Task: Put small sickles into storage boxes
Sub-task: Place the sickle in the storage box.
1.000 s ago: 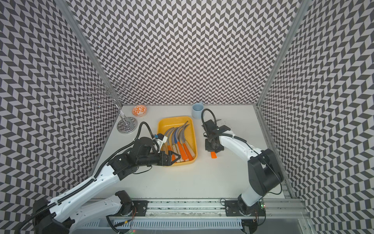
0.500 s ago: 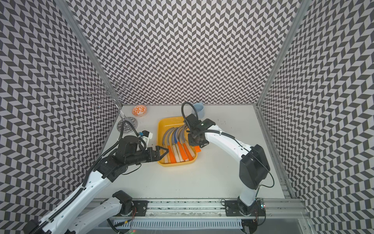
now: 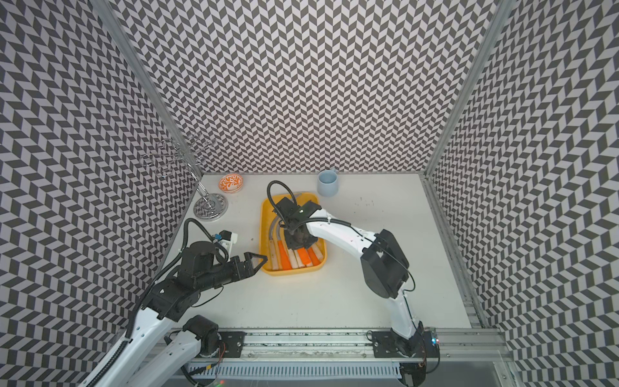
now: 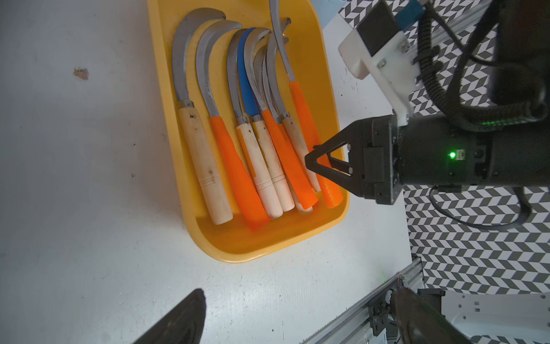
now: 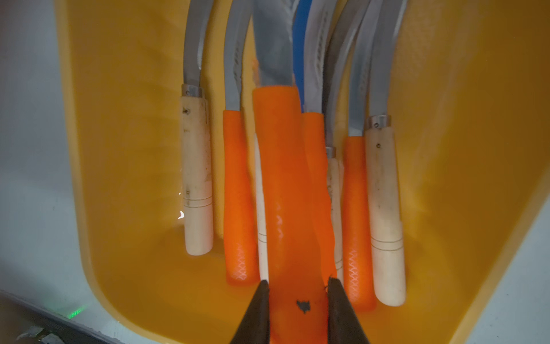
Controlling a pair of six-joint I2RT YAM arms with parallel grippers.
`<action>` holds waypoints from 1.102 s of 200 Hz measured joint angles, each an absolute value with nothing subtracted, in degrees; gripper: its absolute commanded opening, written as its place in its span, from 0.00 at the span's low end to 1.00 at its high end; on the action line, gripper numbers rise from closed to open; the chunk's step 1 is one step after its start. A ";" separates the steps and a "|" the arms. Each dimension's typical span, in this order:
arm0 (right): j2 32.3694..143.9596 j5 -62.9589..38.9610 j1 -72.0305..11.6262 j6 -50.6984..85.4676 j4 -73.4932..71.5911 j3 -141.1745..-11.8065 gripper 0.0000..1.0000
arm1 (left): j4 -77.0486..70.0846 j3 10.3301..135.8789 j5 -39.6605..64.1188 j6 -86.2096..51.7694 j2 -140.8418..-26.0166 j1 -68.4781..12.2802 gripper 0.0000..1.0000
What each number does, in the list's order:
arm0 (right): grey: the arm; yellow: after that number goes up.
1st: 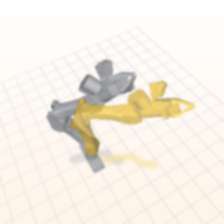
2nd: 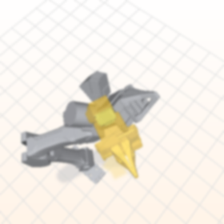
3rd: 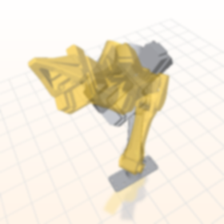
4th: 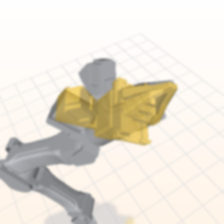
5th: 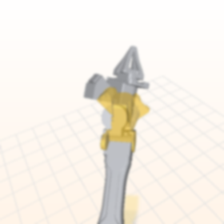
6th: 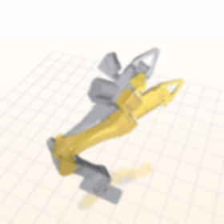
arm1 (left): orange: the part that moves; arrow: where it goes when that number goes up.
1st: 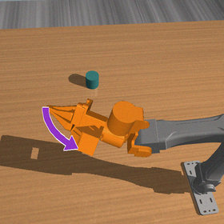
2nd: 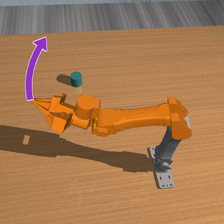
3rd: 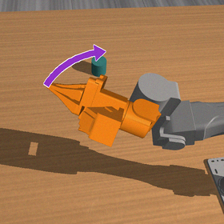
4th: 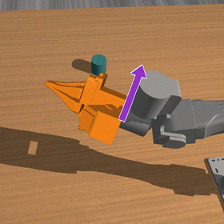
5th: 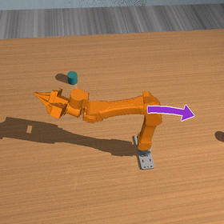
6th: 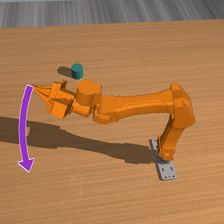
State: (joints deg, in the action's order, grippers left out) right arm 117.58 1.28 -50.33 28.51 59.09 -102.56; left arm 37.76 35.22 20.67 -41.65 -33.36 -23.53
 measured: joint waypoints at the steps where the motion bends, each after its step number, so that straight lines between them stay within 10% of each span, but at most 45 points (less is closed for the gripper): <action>1: 117.67 1.26 -50.37 28.51 59.07 -102.61 0.00 | 37.80 35.16 20.67 -41.71 -33.26 -23.51 1.00; 89: 125.49 -2.24 -53.23 28.53 55.24 -103.46 0.08 | 42.39 32.25 20.64 -44.60 -25.91 -23.31 1.00; 198: 124.68 -2.17 -52.84 27.53 56.84 -107.39 0.99 | 43.70 33.87 20.18 -42.17 -30.81 -23.22 1.00; 220: 120.33 -1.98 -51.96 27.22 56.69 -106.13 1.00 | 43.00 35.55 18.44 -40.47 -33.17 -23.20 1.00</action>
